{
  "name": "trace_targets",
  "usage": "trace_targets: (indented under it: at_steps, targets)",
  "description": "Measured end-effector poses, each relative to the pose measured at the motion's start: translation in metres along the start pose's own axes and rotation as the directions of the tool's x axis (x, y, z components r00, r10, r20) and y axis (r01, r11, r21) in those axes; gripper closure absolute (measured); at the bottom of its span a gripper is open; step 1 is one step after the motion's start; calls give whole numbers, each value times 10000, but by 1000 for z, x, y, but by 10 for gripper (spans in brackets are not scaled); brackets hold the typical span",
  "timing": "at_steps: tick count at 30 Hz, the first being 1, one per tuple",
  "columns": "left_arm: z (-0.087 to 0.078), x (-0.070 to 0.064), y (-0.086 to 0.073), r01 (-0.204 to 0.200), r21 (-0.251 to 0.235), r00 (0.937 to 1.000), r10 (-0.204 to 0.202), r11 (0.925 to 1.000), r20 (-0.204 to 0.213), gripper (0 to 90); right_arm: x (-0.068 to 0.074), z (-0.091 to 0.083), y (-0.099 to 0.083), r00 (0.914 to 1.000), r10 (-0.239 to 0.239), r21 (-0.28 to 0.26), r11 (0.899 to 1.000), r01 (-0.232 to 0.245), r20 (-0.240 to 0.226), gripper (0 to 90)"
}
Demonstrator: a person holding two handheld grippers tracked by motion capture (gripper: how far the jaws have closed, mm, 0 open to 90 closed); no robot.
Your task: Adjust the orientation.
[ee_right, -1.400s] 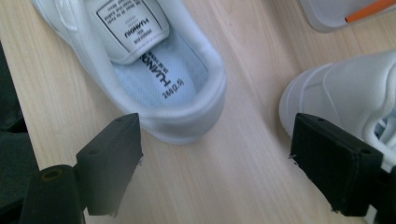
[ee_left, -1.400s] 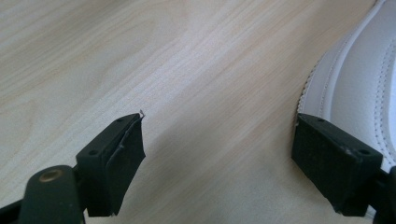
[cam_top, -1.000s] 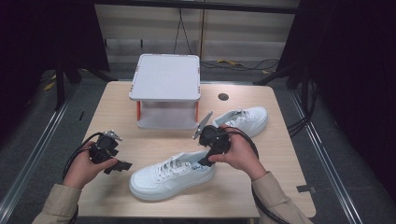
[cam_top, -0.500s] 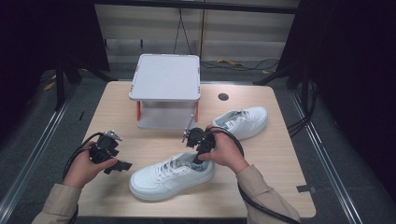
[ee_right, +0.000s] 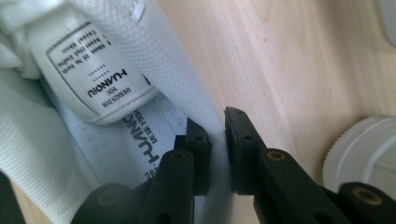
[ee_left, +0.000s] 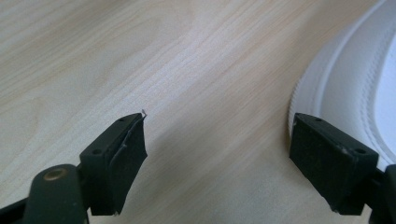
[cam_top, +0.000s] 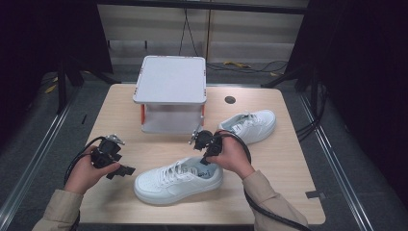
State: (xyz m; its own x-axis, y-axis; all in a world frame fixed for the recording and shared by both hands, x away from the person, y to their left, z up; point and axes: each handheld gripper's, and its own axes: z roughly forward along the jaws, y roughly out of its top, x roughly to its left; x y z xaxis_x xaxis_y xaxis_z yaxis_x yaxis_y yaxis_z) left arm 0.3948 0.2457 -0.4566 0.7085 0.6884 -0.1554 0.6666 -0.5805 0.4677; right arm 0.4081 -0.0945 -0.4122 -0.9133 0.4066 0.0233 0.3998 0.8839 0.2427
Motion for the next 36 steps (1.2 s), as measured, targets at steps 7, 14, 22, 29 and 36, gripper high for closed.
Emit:
trace_targets:
  at_steps: [7, 14, 22, 29, 36]
  targets:
    - [-5, 0, 1, -5, -188, 10000, 3, 9998, -77, 185, -16, -29, -11, 9841, 1649, -1032, 9821, -1576, 667, 819]
    - [-3, -1, 3, -79, -173, 10000, 79, 9998, 26, 185, -35, -41, -14, 9287, 3667, -2161, 9124, -3475, 549, 817]
    - [-4, -10, 8, -412, -158, 9991, 414, 9990, 101, 187, -24, -13, 3, 9039, 4210, -1459, 9014, -4076, 757, 779]
    - [-4, -32, 21, -907, 43, 9953, 905, 9959, 332, 188, -11, -12, -1, 9205, 3900, -853, 9182, -3868, 245, 564]
    - [1, -65, 41, -1810, 32, 9785, 1798, 9835, 1009, 156, -16, -35, -22, 9154, 4024, -1380, 9073, -3971, 111, 407]
